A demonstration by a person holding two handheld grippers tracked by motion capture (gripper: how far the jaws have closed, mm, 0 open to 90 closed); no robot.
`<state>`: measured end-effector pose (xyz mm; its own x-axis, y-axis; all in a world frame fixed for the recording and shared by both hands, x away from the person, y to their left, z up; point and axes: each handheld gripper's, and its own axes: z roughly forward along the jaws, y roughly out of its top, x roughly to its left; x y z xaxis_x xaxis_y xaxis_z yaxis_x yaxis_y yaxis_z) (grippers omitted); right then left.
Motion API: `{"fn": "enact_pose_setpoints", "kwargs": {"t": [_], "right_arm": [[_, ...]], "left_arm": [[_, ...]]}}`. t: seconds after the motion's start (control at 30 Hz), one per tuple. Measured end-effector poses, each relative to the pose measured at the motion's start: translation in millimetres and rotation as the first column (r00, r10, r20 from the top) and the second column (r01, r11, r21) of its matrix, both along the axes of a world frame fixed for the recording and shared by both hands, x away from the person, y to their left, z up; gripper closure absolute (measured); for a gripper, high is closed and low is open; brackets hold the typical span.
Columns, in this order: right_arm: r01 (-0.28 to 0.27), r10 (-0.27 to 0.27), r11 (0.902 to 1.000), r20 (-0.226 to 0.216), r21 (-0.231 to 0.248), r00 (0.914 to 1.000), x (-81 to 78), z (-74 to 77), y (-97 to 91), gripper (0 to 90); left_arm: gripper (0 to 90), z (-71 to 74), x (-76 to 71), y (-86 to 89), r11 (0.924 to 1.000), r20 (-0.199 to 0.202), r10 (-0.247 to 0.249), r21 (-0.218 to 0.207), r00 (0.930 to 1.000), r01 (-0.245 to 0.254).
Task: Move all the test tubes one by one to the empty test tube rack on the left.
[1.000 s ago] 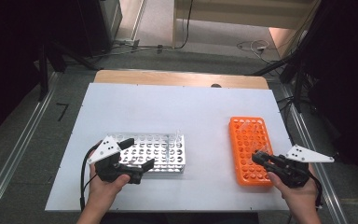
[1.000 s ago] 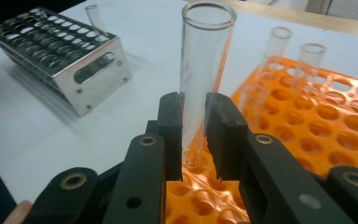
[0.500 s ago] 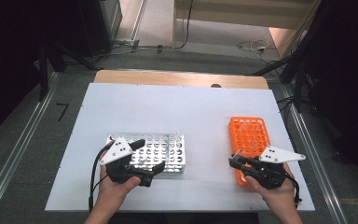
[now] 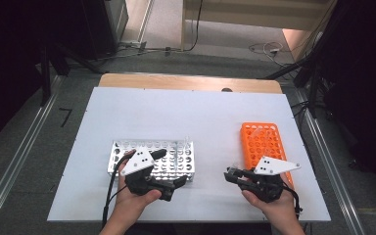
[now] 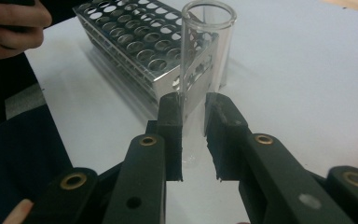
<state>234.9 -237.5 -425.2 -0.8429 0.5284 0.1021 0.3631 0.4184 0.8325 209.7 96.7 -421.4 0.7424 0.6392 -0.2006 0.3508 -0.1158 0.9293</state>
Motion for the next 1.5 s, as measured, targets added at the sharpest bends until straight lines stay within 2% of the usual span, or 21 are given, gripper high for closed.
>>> {"fn": "enact_pose_setpoints", "kwargs": {"t": [0.23, 0.33, 0.47, 0.67, 0.83, 1.07, 1.3, 1.5], "right_arm": [[-0.049, 0.049, 0.9988, -0.01, -0.011, 0.9988, -5.1, -3.4, 13.8, 74.3], [-0.068, 0.068, 0.9975, -0.014, -0.016, 0.9976, -7.4, -5.2, 19.9, 74.3], [-0.094, 0.093, 0.9953, -0.013, -0.026, 0.9956, -10.2, -6.8, 27.7, 74.3], [-0.119, 0.119, 0.9923, -0.021, -0.034, 0.9927, -13.6, -9.2, 37.8, 74.3], [-0.138, 0.137, 0.9897, -0.02, -0.04, 0.9904, -15.6, -10.4, 43.5, 74.3], [-0.16, 0.159, 0.986, -0.019, -0.047, 0.9871, -19.1, -11.3, 49.8, 74.3], [-0.182, 0.181, 0.982, -0.017, -0.05, 0.9833, -21.7, -11.4, 53.4, 74.3], [-0.19, 0.189, 0.9807, -0.02, -0.048, 0.9818, -22.2, -11.5, 54.0, 74.3]], "left_arm": [[0.1, 1.7, -2.2, -18.4, 0.9983, 0.003, -0.057, 0.011, 0.9984, 0.057], [4.2, 2.4, -2.9, -24.2, 0.9976, 0.002, -0.07, 0.003, 0.9976, 0.07], [11.5, 2.6, -4.5, -33.3, 0.9963, -0.003, -0.086, -0.01, 0.9963, 0.086], [21.1, 3.0, -8.2, -44.9, 0.9932, -0.002, -0.117, 0.005, 0.9932, 0.117], [35.2, 1.5, -11.0, -52.1, 0.9882, 0.007, -0.153, 0.004, 0.9882, 0.153], [49.7, 0.9, -14.1, -59.5, 0.9823, 0.024, -0.187, 0.009, 0.982, 0.187], [62.6, -0.7, -16.1, -64.5, 0.9788, 0.035, -0.204, 0.026, 0.9783, 0.203], [70.5, -1.1, -16.0, -65.0, 0.9782, 0.037, -0.206, 0.034, 0.9778, 0.205]]}}
